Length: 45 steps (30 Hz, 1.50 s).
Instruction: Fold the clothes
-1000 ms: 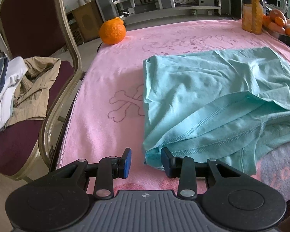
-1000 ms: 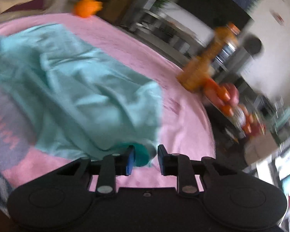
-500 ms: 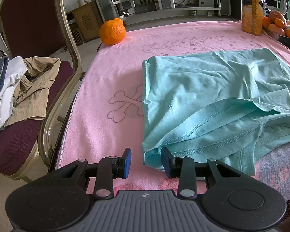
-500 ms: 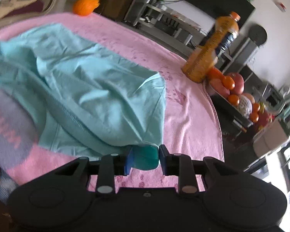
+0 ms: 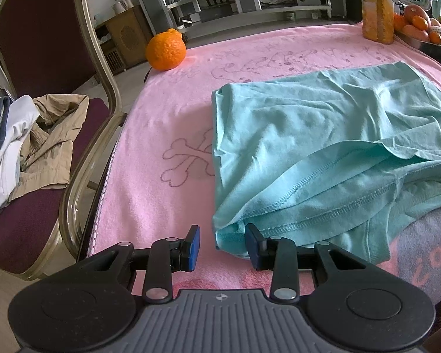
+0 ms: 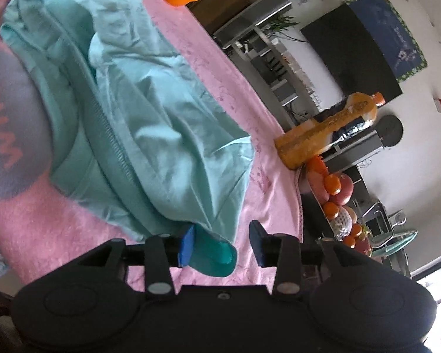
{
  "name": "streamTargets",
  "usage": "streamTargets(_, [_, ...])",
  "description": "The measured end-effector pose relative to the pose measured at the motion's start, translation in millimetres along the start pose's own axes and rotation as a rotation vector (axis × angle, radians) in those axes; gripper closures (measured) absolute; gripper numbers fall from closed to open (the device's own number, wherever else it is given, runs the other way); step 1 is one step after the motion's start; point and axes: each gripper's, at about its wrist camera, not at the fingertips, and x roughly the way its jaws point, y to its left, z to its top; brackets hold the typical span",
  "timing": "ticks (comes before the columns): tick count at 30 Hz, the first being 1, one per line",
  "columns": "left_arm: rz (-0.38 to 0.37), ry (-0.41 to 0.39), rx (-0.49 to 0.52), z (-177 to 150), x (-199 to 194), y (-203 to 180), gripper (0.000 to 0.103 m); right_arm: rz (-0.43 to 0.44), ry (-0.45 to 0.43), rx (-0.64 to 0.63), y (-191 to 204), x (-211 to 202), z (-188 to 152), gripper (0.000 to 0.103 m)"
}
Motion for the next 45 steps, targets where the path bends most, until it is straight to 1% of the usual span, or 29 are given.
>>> streamTargets(1, [0.000,0.000,0.000,0,0,0,0.067,0.008,-0.007,-0.010,2,0,0,0.066])
streamTargets(3, [-0.001,0.000,-0.003,0,0,0,0.067,0.013,-0.026,-0.029,5,-3,1,0.078])
streamTargets(4, [-0.002,0.000,-0.004,0,0,0,0.067,0.011,-0.037,-0.028,5,-5,1,0.093])
streamTargets(5, [-0.004,0.000,-0.006,0,0,0,0.067,0.009,-0.047,-0.027,5,-7,1,0.102])
streamTargets(7, [-0.006,-0.002,-0.008,0,-1,1,0.077,0.012,-0.061,0.007,-1,-11,1,0.102])
streamTargets(8, [-0.003,-0.003,-0.008,0,-1,1,0.077,0.016,-0.056,0.055,-7,-12,1,0.102])
streamTargets(10, [0.001,-0.004,-0.009,0,-1,1,0.078,0.031,-0.032,0.192,-25,-13,-1,0.102])
streamTargets(11, [0.003,-0.004,-0.011,0,-2,1,0.077,0.050,-0.016,0.289,-38,-13,-4,0.102])
streamTargets(13, [0.009,-0.001,-0.015,0,-1,2,0.075,0.113,0.022,0.529,-68,-12,-15,0.102])
streamTargets(15, [0.013,0.005,-0.023,0,-1,4,0.073,0.207,0.066,0.709,-87,-5,-29,0.102])
streamTargets(16, [0.007,0.010,-0.034,0,-1,5,0.073,0.249,0.087,0.766,-91,-1,-34,0.102])
streamTargets(18, [-0.022,0.020,-0.081,-1,-5,13,0.072,0.310,0.127,0.826,-94,7,-40,0.101])
streamTargets(20, [-0.073,0.032,-0.172,-4,-13,28,0.071,0.337,0.150,0.850,-94,10,-42,0.100])
streamTargets(22, [-0.127,0.036,-0.275,-8,-20,43,0.070,0.367,0.152,0.887,-97,9,-47,0.100])
streamTargets(24, [-0.178,0.049,-0.355,-9,-16,53,0.067,0.405,0.154,0.932,-102,6,-52,0.094])
streamTargets(25, [-0.204,0.055,-0.395,-10,-15,58,0.062,0.429,0.149,0.961,-105,6,-55,0.082])
streamTargets(26, [-0.230,0.062,-0.435,-10,-13,62,0.061,0.461,0.130,1.004,-108,4,-59,0.064])
streamTargets(27, [-0.255,0.068,-0.475,-11,-11,67,0.061,0.488,0.105,1.052,-114,2,-63,0.058])
streamTargets(28, [-0.281,0.075,-0.515,-12,-9,72,0.061,0.508,0.080,1.103,-119,1,-67,0.054])
streamTargets(30, [-0.332,0.088,-0.596,-13,-6,81,0.061,0.540,0.052,1.212,-128,1,-76,0.054])
streamTargets(32, [-0.373,0.098,-0.658,-14,-3,88,0.061,0.558,0.066,1.325,-133,9,-87,0.055])
streamTargets(34, [-0.364,0.097,-0.639,-11,0,84,0.061,0.560,0.112,1.428,-135,21,-98,0.056])
streamTargets(35, [-0.360,0.096,-0.629,-10,2,82,0.063,0.559,0.133,1.470,-135,25,-103,0.059])
streamTargets(37, [-0.352,0.094,-0.610,-7,5,78,0.065,0.558,0.172,1.545,-135,34,-112,0.061])
streamTargets(39, [-0.343,0.093,-0.590,-4,8,74,0.070,0.569,0.192,1.577,-133,39,-115,0.063])
streamTargets(40, [-0.339,0.092,-0.580,-3,9,72,0.074,0.575,0.202,1.593,-133,42,-117,0.064])
streamTargets(41, [-0.334,0.091,-0.571,-2,11,69,0.080,0.580,0.212,1.609,-132,45,-119,0.065])
streamTargets(45, [-0.317,0.088,-0.532,3,17,61,0.093,0.593,0.249,1.651,-130,55,-122,0.066])
